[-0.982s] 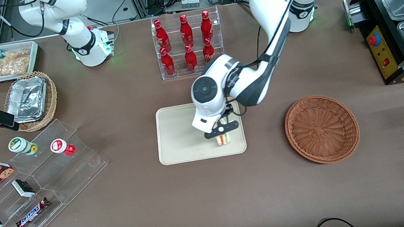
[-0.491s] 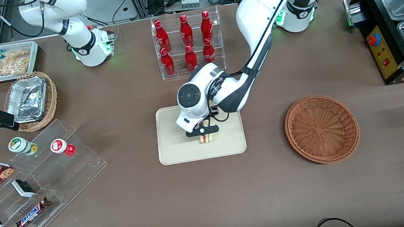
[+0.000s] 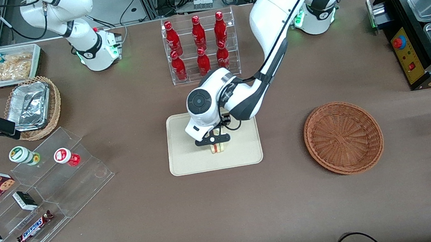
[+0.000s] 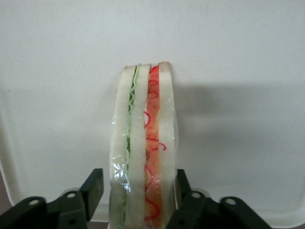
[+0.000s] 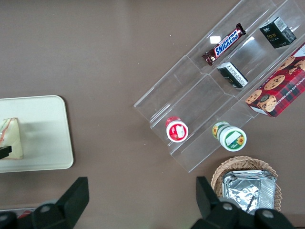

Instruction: Place sandwich from basket to tray

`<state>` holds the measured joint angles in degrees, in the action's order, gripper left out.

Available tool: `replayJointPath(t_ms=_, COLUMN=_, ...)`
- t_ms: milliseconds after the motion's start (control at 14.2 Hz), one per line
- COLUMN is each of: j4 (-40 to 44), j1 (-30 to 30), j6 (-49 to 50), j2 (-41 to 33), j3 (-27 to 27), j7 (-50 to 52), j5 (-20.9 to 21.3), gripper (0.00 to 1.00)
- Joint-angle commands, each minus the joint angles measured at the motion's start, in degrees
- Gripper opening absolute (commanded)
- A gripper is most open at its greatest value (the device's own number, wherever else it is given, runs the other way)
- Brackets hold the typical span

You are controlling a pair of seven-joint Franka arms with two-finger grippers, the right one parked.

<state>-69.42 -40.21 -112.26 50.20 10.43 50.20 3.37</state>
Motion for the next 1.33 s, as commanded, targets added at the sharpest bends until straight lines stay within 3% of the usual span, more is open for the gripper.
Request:
replayJointPath(t_ms=0, j4=0.16, j1=1.0, j6=7.63, j2=-6.31, j3=-0.85, j7=-0.01, j5=0.14, gripper=1.0)
replayJointPath(t_ms=281, j4=-1.67, j1=9.52, j6=18.55, j2=-16.33, j3=-0.85, j7=-1.15, j5=0.14, gripper=1.0)
replayJointPath(t_ms=842, j4=-25.05, j1=28.5, j6=19.19, j2=-40.51, j3=-0.85, j7=-22.49, j5=0.23, gripper=1.0)
replayJointPath(t_ms=1263, j4=-25.77, j1=37.92, j6=21.56, j2=-46.59, j3=-0.85, j7=-32.61, j5=0.05, gripper=1.0)
